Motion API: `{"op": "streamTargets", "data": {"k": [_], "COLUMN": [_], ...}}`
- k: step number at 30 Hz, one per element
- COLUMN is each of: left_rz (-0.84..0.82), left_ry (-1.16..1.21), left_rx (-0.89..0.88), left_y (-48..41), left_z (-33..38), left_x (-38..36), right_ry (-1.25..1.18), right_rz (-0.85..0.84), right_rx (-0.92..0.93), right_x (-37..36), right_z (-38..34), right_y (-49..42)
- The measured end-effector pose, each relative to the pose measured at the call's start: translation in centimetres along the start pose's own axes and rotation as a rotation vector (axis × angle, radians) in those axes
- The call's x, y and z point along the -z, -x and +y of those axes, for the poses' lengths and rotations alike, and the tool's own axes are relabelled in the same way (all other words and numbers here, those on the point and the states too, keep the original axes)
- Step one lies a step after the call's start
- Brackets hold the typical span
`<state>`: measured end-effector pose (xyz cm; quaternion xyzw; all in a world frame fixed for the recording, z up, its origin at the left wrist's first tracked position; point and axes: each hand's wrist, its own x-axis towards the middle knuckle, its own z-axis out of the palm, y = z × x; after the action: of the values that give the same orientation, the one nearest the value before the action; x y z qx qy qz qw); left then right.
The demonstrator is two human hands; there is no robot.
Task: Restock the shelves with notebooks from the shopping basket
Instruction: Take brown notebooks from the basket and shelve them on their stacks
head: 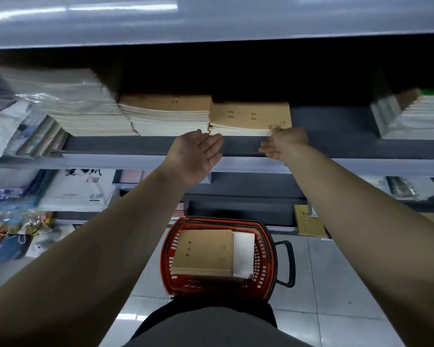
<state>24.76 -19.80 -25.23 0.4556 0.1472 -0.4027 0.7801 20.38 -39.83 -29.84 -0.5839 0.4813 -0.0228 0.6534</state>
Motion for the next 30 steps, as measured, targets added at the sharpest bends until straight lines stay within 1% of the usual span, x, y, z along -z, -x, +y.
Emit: {"op": "streamTargets", "data": {"k": [2,5,7,9,12,19,25,30], "left_rz": [-0.019,-0.052,-0.081,-0.101,-0.124,-0.056,0.013,0.093], "left_ry": [-0.035,-0.036,-0.010,-0.006,-0.039,-0.094,-0.096,-0.124], "left_rx": [-0.004,-0.011,-0.008,0.020,0.064,0.143,0.163,0.199], "left_y": [0.8,2.1,2.9,3.8,5.0,7.4,9.3,9.3], "left_z": [-0.2,-0.6,-1.1,-1.7,-2.6,-5.2,-6.7,-8.7], "left_x": [0.6,1.7,2.6,3.8,6.1,12.8,18.2,21.9], "right_ry": [0.032,0.012,-0.051,-0.085,-0.070,-0.028,-0.084,-0.073], "right_rz": [0.070,0.184,0.183,0.140,0.097,0.013,0.031,0.017], "right_rx": [0.069,0.288,0.420,0.466,0.408,0.182,0.036,-0.070], "right_x": [-0.4,-0.8,-1.0,-1.2,-1.5,-2.6,-4.1,-5.0], "right_z": [0.3,1.6,2.6,3.5,5.9,13.9,19.4,22.8], "right_y": [0.8,2.9,4.9,6.9,9.3,13.8,16.5,16.4]}}
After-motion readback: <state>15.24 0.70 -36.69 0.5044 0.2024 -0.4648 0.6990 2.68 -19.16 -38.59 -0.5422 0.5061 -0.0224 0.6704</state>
